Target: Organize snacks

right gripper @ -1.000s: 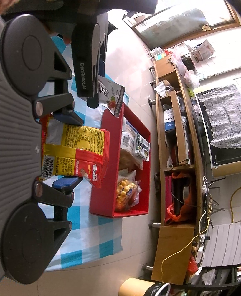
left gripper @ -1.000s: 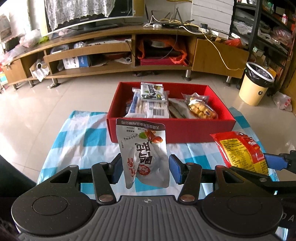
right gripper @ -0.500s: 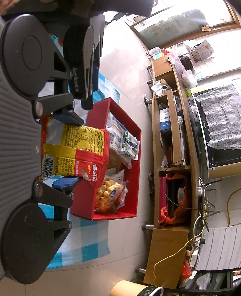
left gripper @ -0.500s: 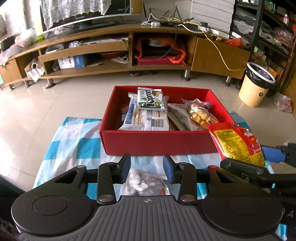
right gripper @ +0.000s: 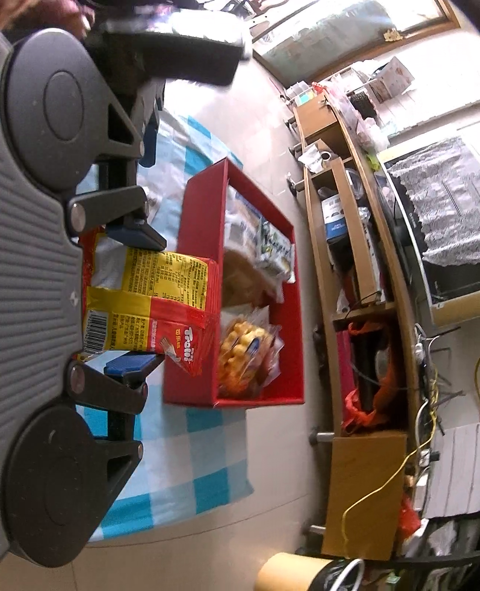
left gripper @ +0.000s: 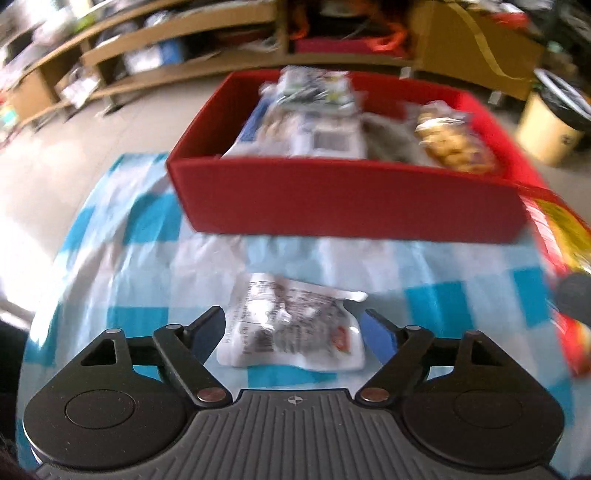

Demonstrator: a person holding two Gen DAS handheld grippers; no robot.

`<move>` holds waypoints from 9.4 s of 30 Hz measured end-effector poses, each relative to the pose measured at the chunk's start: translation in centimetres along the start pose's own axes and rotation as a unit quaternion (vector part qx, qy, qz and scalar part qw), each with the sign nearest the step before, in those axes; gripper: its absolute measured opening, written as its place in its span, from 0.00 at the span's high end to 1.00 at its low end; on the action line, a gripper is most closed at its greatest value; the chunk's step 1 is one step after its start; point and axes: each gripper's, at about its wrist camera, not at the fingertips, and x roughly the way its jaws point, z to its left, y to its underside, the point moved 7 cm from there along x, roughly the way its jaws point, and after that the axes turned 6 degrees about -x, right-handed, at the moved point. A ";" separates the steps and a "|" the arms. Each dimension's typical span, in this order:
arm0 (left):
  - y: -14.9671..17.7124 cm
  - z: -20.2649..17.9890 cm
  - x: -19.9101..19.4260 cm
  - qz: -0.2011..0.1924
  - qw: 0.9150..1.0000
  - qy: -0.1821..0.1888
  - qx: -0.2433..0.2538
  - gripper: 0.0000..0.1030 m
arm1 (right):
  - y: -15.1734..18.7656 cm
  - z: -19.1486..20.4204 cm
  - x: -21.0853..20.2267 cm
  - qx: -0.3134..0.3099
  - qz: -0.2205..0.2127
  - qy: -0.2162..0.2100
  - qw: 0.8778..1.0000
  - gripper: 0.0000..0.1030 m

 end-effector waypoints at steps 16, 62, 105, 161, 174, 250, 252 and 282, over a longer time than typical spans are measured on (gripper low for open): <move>-0.5 -0.4 -3.4 -0.032 0.999 0.029 0.015 0.65 | 0.5 -1.1 0.2 0.014 -0.004 -0.008 1.000 0.48; 0.7 0.5 0.6 0.031 0.999 -0.016 -0.033 0.21 | 1.4 -2.7 -1.6 0.038 -0.026 -0.033 0.998 0.48; 7.9 2.0 -4.0 0.070 0.996 -0.030 -0.049 0.35 | 3.2 -3.3 -2.5 0.045 -0.034 -0.089 0.994 0.48; -10.9 -0.9 0.2 -0.076 0.997 -0.009 0.013 0.37 | -10.1 -1.6 10.8 -0.063 -0.027 -0.007 0.998 0.48; -10.4 -0.4 -0.3 -0.076 0.997 -0.005 0.006 0.21 | -10.7 -2.9 9.9 -0.048 -0.046 0.001 0.998 0.44; 0.9 -0.1 -12.0 -0.085 0.996 -0.010 0.001 0.00 | -1.0 0.7 -3.5 -0.023 0.011 0.052 0.998 0.43; 1.9 0.2 -12.3 -0.082 0.997 -0.008 -0.001 0.00 | -0.2 1.2 -4.2 -0.022 0.014 0.049 0.998 0.43; 10.5 4.7 -14.4 -0.053 0.998 0.007 -0.015 0.00 | 7.1 7.7 -8.3 -0.044 0.044 0.035 0.997 0.43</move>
